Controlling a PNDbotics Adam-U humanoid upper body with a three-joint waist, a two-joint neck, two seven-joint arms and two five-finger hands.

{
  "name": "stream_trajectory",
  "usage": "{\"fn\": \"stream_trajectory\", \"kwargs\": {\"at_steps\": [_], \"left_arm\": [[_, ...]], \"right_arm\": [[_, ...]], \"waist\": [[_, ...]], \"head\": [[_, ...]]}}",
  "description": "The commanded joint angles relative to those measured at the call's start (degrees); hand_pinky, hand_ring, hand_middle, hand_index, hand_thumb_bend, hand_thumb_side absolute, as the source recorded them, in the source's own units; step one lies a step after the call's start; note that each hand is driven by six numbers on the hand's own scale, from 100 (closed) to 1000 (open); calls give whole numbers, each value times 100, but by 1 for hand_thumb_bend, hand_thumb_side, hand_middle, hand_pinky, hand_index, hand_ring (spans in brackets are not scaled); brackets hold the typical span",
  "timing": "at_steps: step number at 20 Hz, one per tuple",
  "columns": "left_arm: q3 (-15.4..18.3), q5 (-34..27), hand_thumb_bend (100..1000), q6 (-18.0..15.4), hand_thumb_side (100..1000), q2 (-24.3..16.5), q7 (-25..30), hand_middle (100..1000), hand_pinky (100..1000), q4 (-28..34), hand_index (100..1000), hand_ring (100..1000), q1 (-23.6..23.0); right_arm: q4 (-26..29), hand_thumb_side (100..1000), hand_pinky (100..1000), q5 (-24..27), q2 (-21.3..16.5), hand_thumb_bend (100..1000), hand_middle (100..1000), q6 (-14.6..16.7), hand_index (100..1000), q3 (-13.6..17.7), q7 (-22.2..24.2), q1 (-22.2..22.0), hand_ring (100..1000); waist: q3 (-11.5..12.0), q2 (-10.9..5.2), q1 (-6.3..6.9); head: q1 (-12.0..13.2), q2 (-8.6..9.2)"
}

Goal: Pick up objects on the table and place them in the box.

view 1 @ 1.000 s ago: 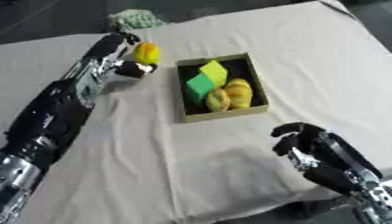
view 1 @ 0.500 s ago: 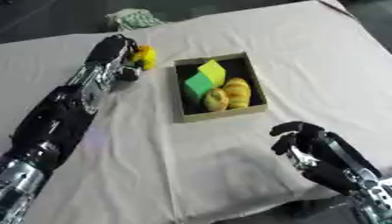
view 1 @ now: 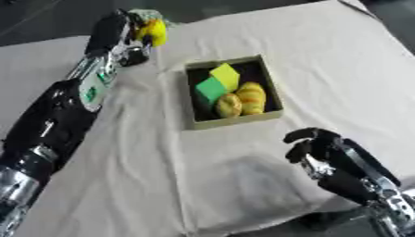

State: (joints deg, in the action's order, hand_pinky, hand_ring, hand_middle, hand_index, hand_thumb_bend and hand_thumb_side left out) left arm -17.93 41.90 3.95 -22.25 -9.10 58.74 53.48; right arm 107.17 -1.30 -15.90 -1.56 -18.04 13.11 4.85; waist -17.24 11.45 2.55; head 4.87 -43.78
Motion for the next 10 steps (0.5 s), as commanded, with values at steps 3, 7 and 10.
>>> {"fn": "stream_trajectory", "kwargs": {"at_steps": [3,7,10], "left_arm": [[-610,85,100,-510,100,-151,878,376,596,1041,530,432,114],[-808,190,100,-737,100,-48,1395,392,605,1291,543,448,56],[-890,294,103,-843,100,30,1555,402,609,1288,552,456,-3]], "right_arm": [[92,412,615,-2,-60,100,690,5,747,14,16,51,618],[91,416,615,1,-58,100,691,2,747,10,23,57,618],[92,411,615,2,-54,100,691,4,747,7,28,69,618]], "waist": [[-18,-106,-29],[-28,-107,-24],[-33,-107,-15]], "head": [[-10,35],[-13,39],[-18,49]]}}
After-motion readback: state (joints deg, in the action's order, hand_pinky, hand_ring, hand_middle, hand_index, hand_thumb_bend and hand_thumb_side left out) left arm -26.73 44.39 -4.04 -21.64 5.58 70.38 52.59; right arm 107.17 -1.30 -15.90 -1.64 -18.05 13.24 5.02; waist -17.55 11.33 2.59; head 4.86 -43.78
